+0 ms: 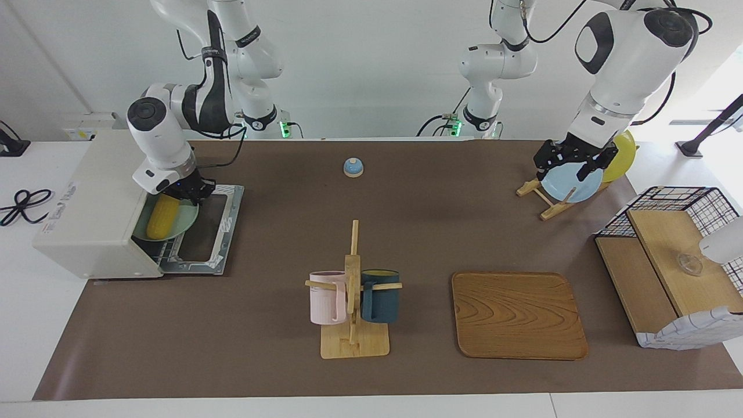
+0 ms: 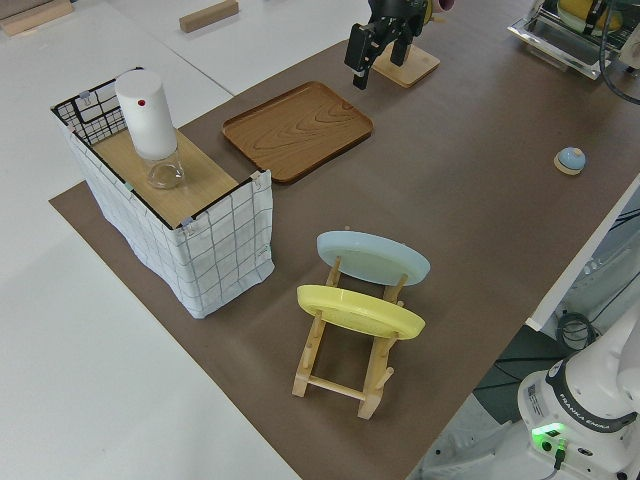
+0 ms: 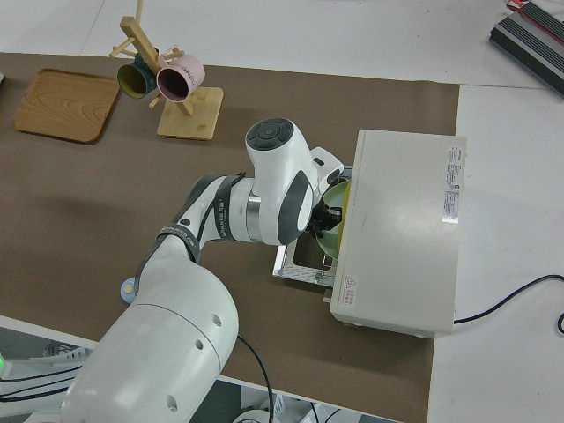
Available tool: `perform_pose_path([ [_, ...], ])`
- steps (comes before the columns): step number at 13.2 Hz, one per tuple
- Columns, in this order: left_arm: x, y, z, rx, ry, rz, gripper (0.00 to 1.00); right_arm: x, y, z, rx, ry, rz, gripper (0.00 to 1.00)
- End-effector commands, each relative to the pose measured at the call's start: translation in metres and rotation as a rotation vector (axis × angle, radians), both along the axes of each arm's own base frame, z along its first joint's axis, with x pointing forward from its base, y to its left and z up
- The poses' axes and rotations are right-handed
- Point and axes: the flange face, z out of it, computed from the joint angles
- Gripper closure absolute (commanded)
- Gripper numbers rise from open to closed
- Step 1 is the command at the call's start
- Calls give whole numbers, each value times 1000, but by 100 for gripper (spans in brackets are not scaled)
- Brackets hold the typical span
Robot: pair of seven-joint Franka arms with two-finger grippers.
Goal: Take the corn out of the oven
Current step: 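Reach into the oven and grasp the green plate's rim with the right gripper, then pull the plate with corn out and carry it toward the table center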
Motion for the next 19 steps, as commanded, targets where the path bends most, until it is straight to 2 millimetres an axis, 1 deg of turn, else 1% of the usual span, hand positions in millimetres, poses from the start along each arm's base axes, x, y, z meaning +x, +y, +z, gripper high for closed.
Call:
perform_pose_path([
  [1, -4, 0, 0, -6, -11, -7, 0, 2, 18, 6, -20, 1, 67, 100],
  [3, -4, 1, 0, -6, -11, -6, 0, 7, 42, 18, -27, 21, 108, 100],
  [5, -4, 2, 0, -6, -10, -4, 0, 15, 72, 41, -38, 44, 146, 100],
  [6, -4, 2, 0, -6, -11, -4, 0, 16, 91, 49, -48, 42, 140, 100],
  [7, -4, 2, 1, -6, -13, -4, 0, 13, 117, 54, -59, 40, 135, 100],
  [8, -4, 3, 0, -6, -11, -3, 0, 11, 139, 63, -70, 45, 132, 100],
  [9, -4, 4, 1, -6, -13, -1, 0, 5, 172, 70, -89, 43, 131, 100],
  [10, -3, 6, 1, -5, -13, 3, 0, 2, 196, 75, -121, 19, 115, 100],
  [13, -3, 8, 1, -6, -14, 5, 0, -10, 240, 78, -130, -17, 141, 100],
  [14, -3, 8, 0, -5, -13, 3, 0, -16, 266, 75, -132, -24, 165, 100],
  [15, -3, 9, 0, -5, -13, 6, 0, -20, 290, 72, -139, -32, 147, 100],
  [17, -3, 10, 0, -4, -13, 2, 0, -19, 348, 67, -148, -50, 112, 100],
  [18, -3, 12, 0, -4, -13, 2, 0, -14, 363, 67, -139, -59, 89, 100],
  [19, -3, 15, 0, -4, -14, -4, 0, -15, 375, 70, -132, -69, 83, 100],
])
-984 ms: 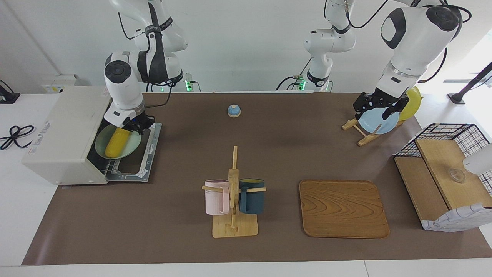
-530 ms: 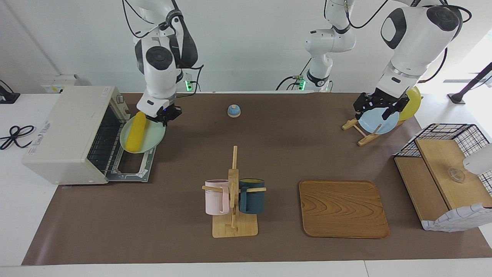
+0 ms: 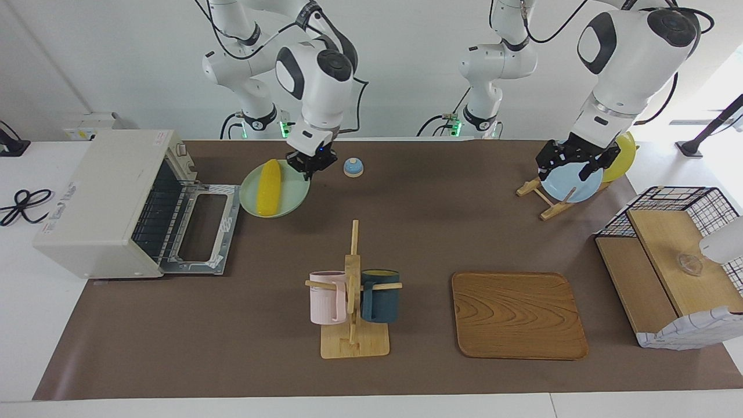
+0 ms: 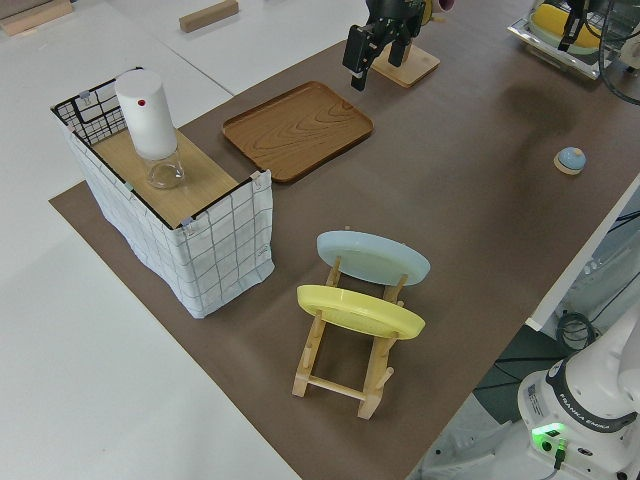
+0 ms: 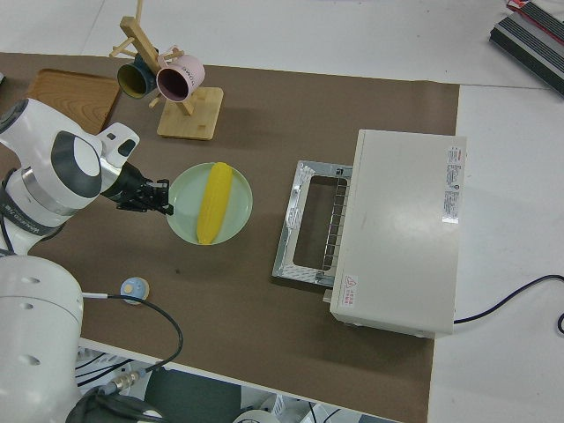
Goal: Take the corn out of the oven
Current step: 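Pull the plate with corn out and carry it toward the table center, then lower the plate onto the table, open and withdraw the right gripper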
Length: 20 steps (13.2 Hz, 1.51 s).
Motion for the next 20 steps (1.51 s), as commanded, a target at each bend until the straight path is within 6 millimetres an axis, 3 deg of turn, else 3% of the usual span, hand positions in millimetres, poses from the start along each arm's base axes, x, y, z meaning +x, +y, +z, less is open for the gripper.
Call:
perform_pose_path([
  [1, -3, 16, 0, -4, -12, -9, 0, 14, 36, 1, -4, -7, -37, 100],
  [3, -2, 19, -2, -4, -14, -11, 0, 16, 75, -13, -19, -1, -69, 100],
  [5, -2, 20, -4, -3, -12, -9, 0, 26, 126, -39, -40, -20, -115, 100],
  [6, -3, 20, -5, -3, -12, -9, 0, 35, 141, -52, -36, -28, -127, 100],
  [7, -3, 20, -5, -3, -11, -9, 0, 42, 143, -66, -34, -27, -128, 100],
  [9, -3, 22, -5, -3, -11, -6, 0, 38, 163, -84, 32, -62, -115, 100],
  [13, -3, 22, -5, -3, -9, -6, 0, 12, 162, -127, 56, -71, -143, 100],
  [17, -3, 22, -5, -3, -12, -6, 0, 5, 170, -128, 108, -53, -188, 100],
  [19, -3, 23, -5, -3, -12, -4, 0, 13, 166, -128, 146, -43, -230, 100],
  [20, -3, 22, -5, -3, -12, -7, 0, 18, 164, -127, 187, -20, -277, 89],
])
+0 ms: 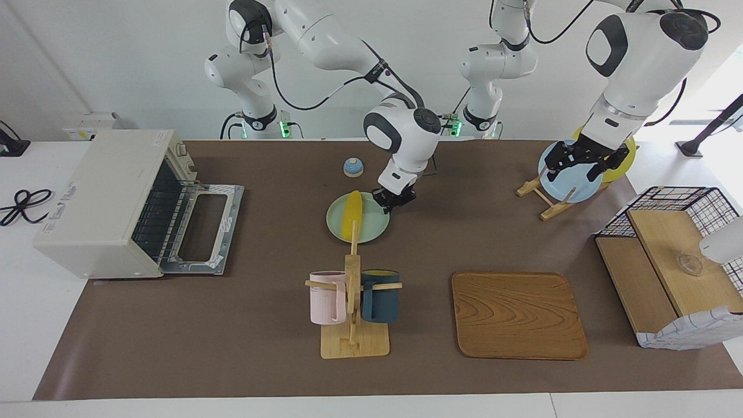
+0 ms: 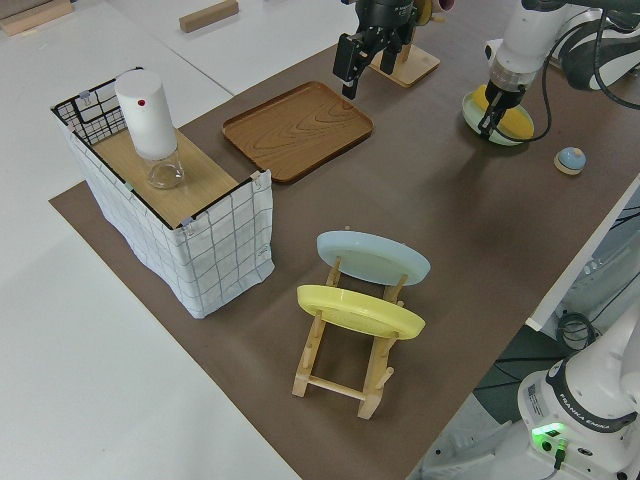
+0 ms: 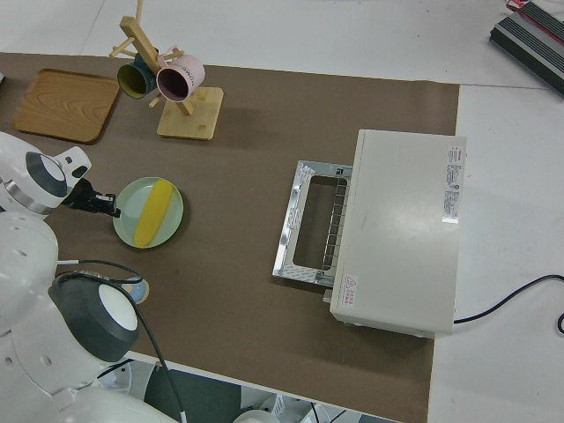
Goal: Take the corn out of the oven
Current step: 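Lower the plate onto the table, open and withdraw the right gripper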
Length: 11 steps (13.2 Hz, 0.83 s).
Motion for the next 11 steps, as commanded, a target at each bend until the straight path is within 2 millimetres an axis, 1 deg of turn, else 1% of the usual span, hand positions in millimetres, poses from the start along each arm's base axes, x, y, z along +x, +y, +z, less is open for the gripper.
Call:
perform_pose_path([
  [1, -5, 2, -1, -4, -16, -11, 0, 6, -8, 2, 90, 20, -91, 69],
  [2, -5, 2, -2, -4, -14, -12, 0, 7, -7, 2, 96, 16, -87, 41],
  [3, -4, 2, -3, -4, -14, -11, 0, 7, -6, 3, 101, 11, -87, 21],
  [4, -4, 2, -3, -4, -16, -11, 0, 9, -5, 6, 106, 7, -86, 18],
  [5, -4, 2, -4, -4, -16, -12, 0, 13, -8, 12, 110, 2, -82, 18],
  [6, -4, 1, -5, -4, -16, -12, 0, 23, -16, 22, 119, -7, -100, 18],
  [7, -4, 0, -5, -5, -16, -15, 0, 34, -27, 44, 139, -27, -123, 18],
  [8, -4, -2, -5, -4, -16, -18, 0, 43, -43, 66, 152, -40, -149, 16],
  [9, -4, -4, -5, -4, -17, -23, 0, 51, -62, 88, 158, -45, -170, 11],
  [10, -3, -8, -7, -7, -13, -28, 0, 58, -86, 116, 158, -49, -179, 7],
  [11, -3, -13, -9, -20, -9, -32, 0, 66, -116, 140, 142, -35, -185, 5],
])
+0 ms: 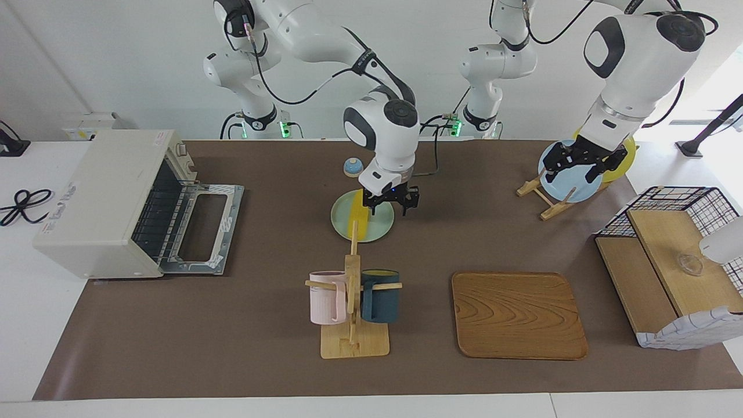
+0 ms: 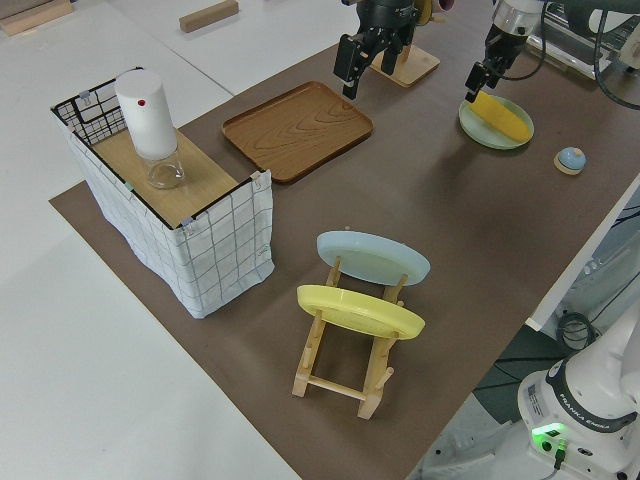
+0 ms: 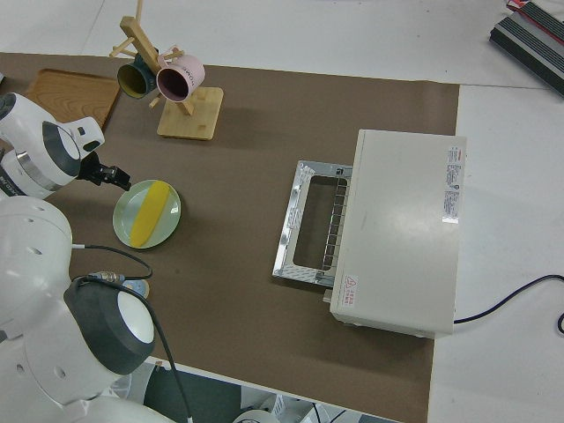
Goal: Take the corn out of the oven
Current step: 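Lower the plate onto the table, open and withdraw the right gripper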
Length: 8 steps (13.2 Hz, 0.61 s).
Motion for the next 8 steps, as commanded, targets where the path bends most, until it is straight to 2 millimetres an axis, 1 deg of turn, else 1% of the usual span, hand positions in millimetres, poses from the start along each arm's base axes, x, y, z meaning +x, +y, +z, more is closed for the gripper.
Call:
perform_pose_path([
  [1, -3, -20, -6, -38, -5, -37, 0, 6, -73, 68, 11, 51, -27, 0],
  [3, -9, -54, -20, -63, 8, -83, 0, 11, -139, 106, 29, 124, -68, 0],
  [4, -12, -72, -26, -75, 12, -109, 0, 7, -161, 126, 51, 136, -59, 0],
  [6, -19, -106, -37, -84, 7, -164, 0, 4, -198, 152, 56, 136, -57, 0],
  [7, -24, -126, -39, -91, 14, -188, 0, -2, -213, 164, 54, 144, -66, 0],
  [8, -29, -147, -48, -98, 25, -199, 0, -6, -222, 172, 52, 151, -70, 0],
])
